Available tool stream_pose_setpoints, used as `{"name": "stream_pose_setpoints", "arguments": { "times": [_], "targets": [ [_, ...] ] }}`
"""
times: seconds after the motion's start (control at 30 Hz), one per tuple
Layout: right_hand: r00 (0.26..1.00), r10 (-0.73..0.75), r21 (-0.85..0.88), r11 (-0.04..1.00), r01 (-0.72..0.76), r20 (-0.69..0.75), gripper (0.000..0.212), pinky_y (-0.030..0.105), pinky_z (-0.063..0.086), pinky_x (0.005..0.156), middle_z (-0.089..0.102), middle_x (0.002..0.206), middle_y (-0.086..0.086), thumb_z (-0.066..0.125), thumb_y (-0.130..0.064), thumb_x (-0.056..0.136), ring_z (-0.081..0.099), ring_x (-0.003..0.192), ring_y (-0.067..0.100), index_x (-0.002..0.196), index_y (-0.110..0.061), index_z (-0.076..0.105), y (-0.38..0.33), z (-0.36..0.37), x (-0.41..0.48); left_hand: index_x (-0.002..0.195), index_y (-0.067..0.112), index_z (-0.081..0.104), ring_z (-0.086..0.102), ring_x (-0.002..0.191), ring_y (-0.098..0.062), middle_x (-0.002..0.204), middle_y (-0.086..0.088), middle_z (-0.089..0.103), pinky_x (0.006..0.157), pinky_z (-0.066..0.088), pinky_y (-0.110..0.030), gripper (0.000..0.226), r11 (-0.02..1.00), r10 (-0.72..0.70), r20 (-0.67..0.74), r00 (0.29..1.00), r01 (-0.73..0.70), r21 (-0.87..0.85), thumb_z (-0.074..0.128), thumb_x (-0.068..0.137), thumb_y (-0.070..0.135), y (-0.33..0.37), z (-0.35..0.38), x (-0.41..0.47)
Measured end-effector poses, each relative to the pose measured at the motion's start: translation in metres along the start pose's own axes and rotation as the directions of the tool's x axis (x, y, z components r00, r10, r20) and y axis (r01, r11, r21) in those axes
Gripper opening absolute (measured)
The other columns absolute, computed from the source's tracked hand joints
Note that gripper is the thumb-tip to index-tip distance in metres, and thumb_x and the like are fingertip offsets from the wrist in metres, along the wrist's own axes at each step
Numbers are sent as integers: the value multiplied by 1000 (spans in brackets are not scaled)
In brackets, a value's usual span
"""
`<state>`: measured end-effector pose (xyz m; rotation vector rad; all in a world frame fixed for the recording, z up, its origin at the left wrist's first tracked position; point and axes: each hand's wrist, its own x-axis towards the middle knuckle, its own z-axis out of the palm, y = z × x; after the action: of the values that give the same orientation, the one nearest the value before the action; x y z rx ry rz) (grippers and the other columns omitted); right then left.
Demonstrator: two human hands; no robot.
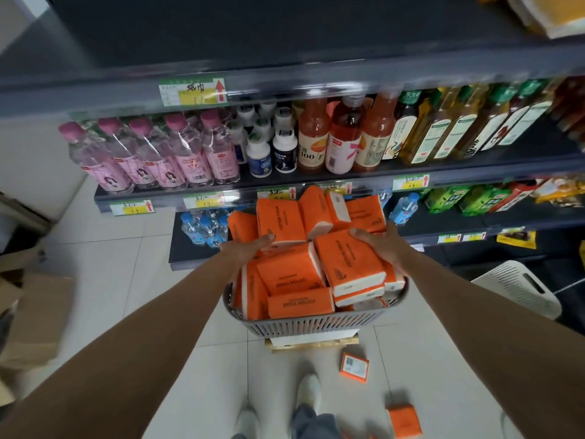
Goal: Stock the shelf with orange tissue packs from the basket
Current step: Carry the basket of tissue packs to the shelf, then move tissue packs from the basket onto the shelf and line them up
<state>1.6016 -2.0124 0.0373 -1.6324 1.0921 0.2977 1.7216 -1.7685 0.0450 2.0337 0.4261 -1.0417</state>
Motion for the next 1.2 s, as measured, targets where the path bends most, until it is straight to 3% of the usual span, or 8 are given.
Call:
{"name": "stream_pose_setpoints", "arguments": {
  "times": [0.23, 0.37, 0.5, 0.77, 0.83, 0.97, 1.07, 1.2],
  "targets": [
    [958, -130, -401, 916, 18, -255, 100, 55, 28, 110, 26, 149, 14, 64, -67, 71, 22, 138, 39, 148, -21, 18, -22, 10, -18, 149, 7, 6, 22, 140, -40, 153, -21, 18, 111, 26, -53, 115, 970, 124, -204, 971, -75, 231, 69, 69, 62, 1, 5, -2],
    [937, -208, -519, 854, 33, -281, 83, 48, 39, 104, 44, 138, 14, 61, -64, 75, 40, 129, 36, 135, -12, 39, -30, 17, -29, 143, 2, 23, 29, 135, -38, 148, -21, 25, 108, 33, -49, 94, 846, 364, -291, 885, -183, 500, 66, 77, 52, 17, 14, -10],
    [994, -104, -505, 860, 67, -45, 62, 37, 49, 91, 60, 123, 12, 69, -43, 80, 58, 111, 29, 127, -8, 49, -32, 20, -45, 112, 1, 58, 59, 108, -31, 110, -13, 62, 89, 49, -34, 49, 896, 329, -47, 943, -296, 331, 65, 83, 40, 25, 22, -9],
    [997, -44, -573, 816, 68, 56, 64, 38, 46, 99, 56, 129, 13, 76, -28, 78, 54, 117, 31, 131, -4, 48, -49, 23, -63, 89, 5, 56, 57, 71, -21, 88, -11, 58, 68, 51, -29, 10, 958, 267, -21, 964, -263, 115, 62, 86, 12, 37, 27, -14],
    [995, -82, -595, 798, 96, 50, 67, 38, 47, 99, 55, 130, 14, 77, -26, 77, 54, 118, 31, 132, -2, 47, -58, 23, -67, 108, -1, 58, 62, 76, -25, 92, -13, 60, 68, 56, -32, 24, 953, 295, -12, 955, -293, 78, 60, 85, 5, 43, 23, -22],
    [977, -204, -643, 741, 193, 57, 65, 33, 48, 88, 56, 128, 15, 77, -24, 76, 56, 115, 29, 128, 1, 49, -97, 17, -84, 122, -1, 45, 58, 106, -31, 113, -14, 57, 87, 53, -37, 46, 905, 413, -137, 900, -389, 171, 65, 80, 5, 64, -1, -48],
    [940, -335, -644, 706, 295, 64, 60, 31, 48, 79, 57, 125, 14, 76, -22, 75, 57, 111, 28, 126, 0, 52, -140, 12, -101, 90, 9, 45, 51, 76, -20, 81, -4, 48, 70, 47, -34, 26, 835, 549, -156, 821, -529, 151, 64, 76, -1, 84, -30, -75],
    [848, -525, -625, 639, 449, 73, 54, 35, 56, 83, 67, 111, 13, 79, -19, 67, 65, 97, 28, 115, -2, 61, -201, 16, -130, 100, 9, 44, 50, 70, -15, 83, 0, 49, 61, 47, -30, 34, 724, 689, -278, 670, -658, 208, 66, 75, 3, 108, -75, -122]
  ]
}}
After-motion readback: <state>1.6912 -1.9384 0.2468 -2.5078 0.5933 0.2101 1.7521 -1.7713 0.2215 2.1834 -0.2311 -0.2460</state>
